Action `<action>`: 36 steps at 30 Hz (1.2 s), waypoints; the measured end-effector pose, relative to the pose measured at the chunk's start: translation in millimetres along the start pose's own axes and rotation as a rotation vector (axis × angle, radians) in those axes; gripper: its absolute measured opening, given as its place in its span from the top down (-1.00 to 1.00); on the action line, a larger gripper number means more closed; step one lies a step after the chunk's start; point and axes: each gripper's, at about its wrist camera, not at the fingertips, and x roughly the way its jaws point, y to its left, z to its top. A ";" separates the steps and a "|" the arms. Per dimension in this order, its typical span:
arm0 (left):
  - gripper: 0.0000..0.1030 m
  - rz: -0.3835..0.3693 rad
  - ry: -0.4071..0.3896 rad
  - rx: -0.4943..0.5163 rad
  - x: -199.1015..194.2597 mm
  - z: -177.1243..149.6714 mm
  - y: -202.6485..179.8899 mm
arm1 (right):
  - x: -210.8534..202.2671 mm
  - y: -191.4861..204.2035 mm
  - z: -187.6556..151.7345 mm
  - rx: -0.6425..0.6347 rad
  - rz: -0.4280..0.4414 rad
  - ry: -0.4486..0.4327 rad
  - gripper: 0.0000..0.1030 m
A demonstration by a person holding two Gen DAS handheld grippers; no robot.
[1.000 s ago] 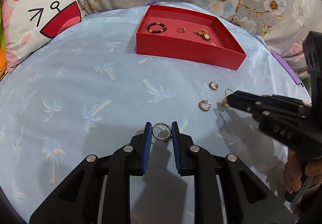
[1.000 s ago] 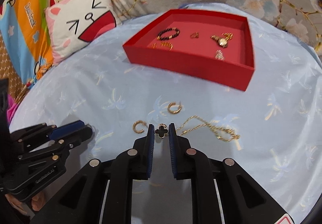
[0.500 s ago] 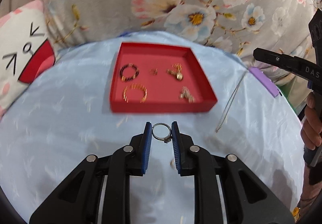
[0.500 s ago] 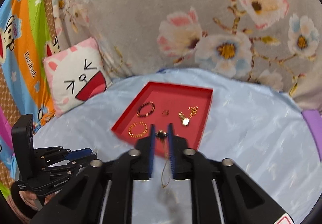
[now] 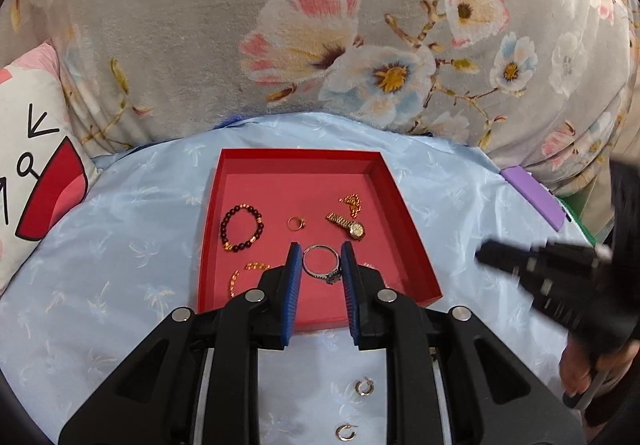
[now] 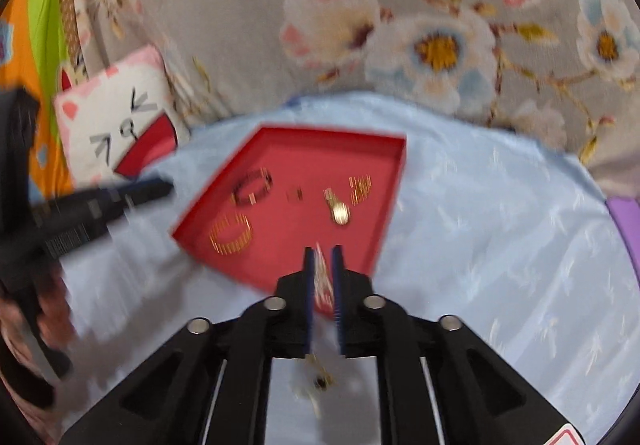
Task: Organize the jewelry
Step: 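Carry the clover necklace into the tray with the right tool while the left drops the ring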
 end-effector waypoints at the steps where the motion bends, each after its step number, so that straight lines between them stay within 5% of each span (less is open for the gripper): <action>1: 0.62 -0.007 0.006 0.000 0.4 -3.3 0.5 | 6.8 -2.2 -15.3 0.011 0.010 0.027 0.64; 6: 0.62 -0.022 0.048 0.002 3.2 -29.2 -1.4 | 35.1 -2.4 -75.5 0.007 0.031 0.149 0.43; 13: 0.62 -0.028 0.068 -0.027 2.9 -48.1 0.9 | 46.2 3.4 -91.5 -0.017 0.003 0.168 0.34; 19: 0.62 -0.028 0.094 -0.043 10.8 -55.2 4.8 | 47.1 13.0 -91.7 -0.064 -0.039 0.161 0.76; 28: 0.62 -0.031 0.095 -0.045 10.6 -54.4 6.7 | 34.1 12.3 -77.5 -0.043 -0.026 0.124 0.76; 36: 0.62 -0.027 0.076 -0.032 11.4 -31.3 6.5 | -11.5 9.1 -2.7 -0.035 0.010 -0.035 0.76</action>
